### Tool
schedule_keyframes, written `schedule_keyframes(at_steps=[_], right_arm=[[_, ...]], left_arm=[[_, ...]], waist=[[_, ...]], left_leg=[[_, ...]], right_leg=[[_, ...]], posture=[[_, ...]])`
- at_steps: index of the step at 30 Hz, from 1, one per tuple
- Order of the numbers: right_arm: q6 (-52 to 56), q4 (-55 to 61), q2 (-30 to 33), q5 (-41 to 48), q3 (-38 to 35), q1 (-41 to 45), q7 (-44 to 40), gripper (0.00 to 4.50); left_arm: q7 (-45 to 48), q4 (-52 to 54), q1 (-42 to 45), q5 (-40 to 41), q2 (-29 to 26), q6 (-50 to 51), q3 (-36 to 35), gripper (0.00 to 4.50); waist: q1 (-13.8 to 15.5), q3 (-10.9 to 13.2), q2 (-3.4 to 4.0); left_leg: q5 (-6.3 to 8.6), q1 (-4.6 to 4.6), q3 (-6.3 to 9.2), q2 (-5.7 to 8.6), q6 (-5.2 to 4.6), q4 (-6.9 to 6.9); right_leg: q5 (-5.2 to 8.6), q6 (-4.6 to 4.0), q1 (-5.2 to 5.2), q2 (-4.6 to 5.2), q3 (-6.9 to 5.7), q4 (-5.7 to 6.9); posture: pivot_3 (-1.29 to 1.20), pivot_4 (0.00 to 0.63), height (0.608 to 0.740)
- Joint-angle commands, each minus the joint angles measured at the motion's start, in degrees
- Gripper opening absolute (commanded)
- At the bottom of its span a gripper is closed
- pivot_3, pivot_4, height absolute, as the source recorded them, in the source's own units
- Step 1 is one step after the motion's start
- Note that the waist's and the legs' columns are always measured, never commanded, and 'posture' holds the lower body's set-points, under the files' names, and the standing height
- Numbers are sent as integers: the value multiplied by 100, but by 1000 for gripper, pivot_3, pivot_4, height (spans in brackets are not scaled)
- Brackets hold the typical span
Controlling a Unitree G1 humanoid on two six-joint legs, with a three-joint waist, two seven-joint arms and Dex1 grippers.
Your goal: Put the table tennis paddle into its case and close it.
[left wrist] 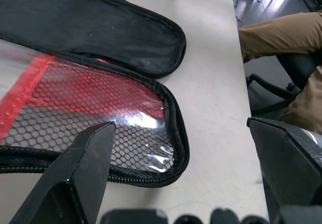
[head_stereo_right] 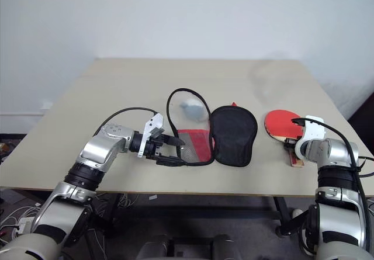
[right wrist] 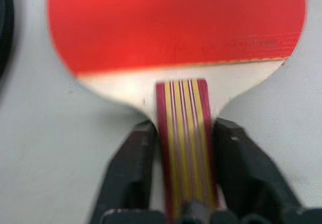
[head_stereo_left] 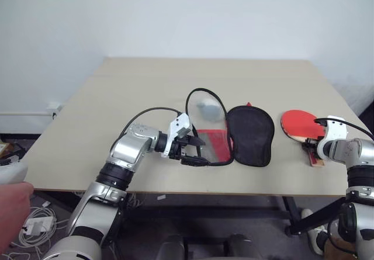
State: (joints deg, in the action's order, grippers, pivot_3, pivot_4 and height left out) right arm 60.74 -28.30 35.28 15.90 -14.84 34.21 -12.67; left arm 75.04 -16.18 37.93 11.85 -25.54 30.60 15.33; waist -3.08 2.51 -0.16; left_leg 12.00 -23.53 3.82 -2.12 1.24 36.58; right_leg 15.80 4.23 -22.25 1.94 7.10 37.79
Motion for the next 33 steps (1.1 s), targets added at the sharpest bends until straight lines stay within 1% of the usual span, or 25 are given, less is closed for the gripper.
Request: schedule_keyframes(at_steps=[1,4,6,9,12,16,17,19,22,29,33], right_arm=[[24,328,23,-44,-81,-50,32,1213],[-25,782,10,21,-418,-40,240,1213],[199,1240,-64,79,-642,12,450,1213],[692,1991,-278,148,-784,140,683,1213],[1220,2751,-661,251,-801,300,851,1213],[1623,3354,-1377,227,-820,361,1136,1213],[1641,3443,-1588,162,-722,321,1232,1213],[1476,3517,-1802,-32,-435,171,1385,1213],[1350,3417,-2212,-201,-329,-3,1644,1213],[1143,3306,-2673,-314,-373,-247,1805,1213],[953,3214,-2902,-368,-246,-62,1880,1213]], left_arm=[[-6,51,197,55,-52,-56,-58,4500],[-4,-25,247,37,-30,-86,-41,4500],[-4,-122,304,21,-12,-119,-39,4500],[7,-305,423,9,14,-177,-49,4500],[53,-530,556,-28,83,-321,-2,4500],[79,-884,709,-126,244,-582,86,4500],[107,-980,760,-132,278,-632,93,4500],[124,-1130,834,-153,354,-715,114,4500],[212,-1285,920,-211,428,-822,157,4500],[281,-1358,977,-252,468,-828,177,4500],[313,-1363,969,-284,471,-834,192,4500]], waist=[[3,0,0],[4,1,2],[4,3,9],[4,1,15],[-22,1,16],[-25,-1,21],[-21,-1,21],[1,-1,20],[20,-1,20],[-22,0,23],[-104,0,24]], left_leg=[[0,0,0,0,0,0],[0,0,1,0,0,1],[0,-1,0,1,0,1],[0,-2,1,1,0,-1],[0,-2,2,0,0,-4],[0,-1,3,0,0,-9],[0,-2,3,0,0,-9],[0,-5,3,0,0,-6],[0,-6,4,1,0,-3],[0,-6,4,0,0,-6],[0,-5,5,0,0,-12]], right_leg=[[0,0,0,0,0,0],[0,0,0,0,0,0],[0,0,-1,0,0,0],[0,0,-3,0,0,1],[0,0,-6,-1,1,2],[0,0,-7,-2,0,3],[0,0,-7,-2,0,2],[0,0,-6,-1,0,1],[0,0,-6,-2,-1,2],[-1,-1,-9,-1,-1,3],[-1,-1,-12,-2,-1,5]], posture=[[0,0,740],[0,0,740],[0,0,740],[0,0,740],[0,0,740],[0,0,740],[0,0,740],[0,0,740],[0,0,740],[0,0,740],[0,0,740]])
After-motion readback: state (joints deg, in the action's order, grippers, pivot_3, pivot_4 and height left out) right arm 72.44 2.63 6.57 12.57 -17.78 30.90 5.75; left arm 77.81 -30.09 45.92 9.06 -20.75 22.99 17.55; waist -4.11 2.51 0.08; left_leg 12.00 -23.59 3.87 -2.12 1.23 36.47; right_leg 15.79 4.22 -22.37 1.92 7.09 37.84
